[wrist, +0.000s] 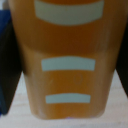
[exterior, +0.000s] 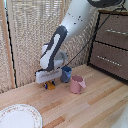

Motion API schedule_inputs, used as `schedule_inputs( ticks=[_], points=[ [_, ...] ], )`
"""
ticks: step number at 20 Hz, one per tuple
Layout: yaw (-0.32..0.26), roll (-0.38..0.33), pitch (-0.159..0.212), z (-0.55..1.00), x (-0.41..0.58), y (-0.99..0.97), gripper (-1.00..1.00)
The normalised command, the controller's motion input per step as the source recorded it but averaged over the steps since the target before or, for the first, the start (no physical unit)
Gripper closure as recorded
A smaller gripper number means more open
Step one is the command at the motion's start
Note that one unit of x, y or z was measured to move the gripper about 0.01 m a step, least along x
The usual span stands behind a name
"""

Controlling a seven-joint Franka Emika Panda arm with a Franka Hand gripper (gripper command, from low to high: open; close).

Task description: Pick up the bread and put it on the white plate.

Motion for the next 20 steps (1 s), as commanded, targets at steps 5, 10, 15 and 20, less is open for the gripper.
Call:
schedule_inputs(
  ticks=[5, 10, 15, 20],
  points=[
    [-0.096, 0.018, 0.064, 0.82, -0.085, 0.07, 1.00],
    [-0.076, 0.060, 0.057, 0.76, -0.201, 0.23, 1.00],
    [-0.031, 0.043, 0.000, 0.67, -0.419, 0.52, 1.00],
    [-0.021, 0.000, 0.000, 0.52, -0.412, 0.68, 1.00]
  ],
)
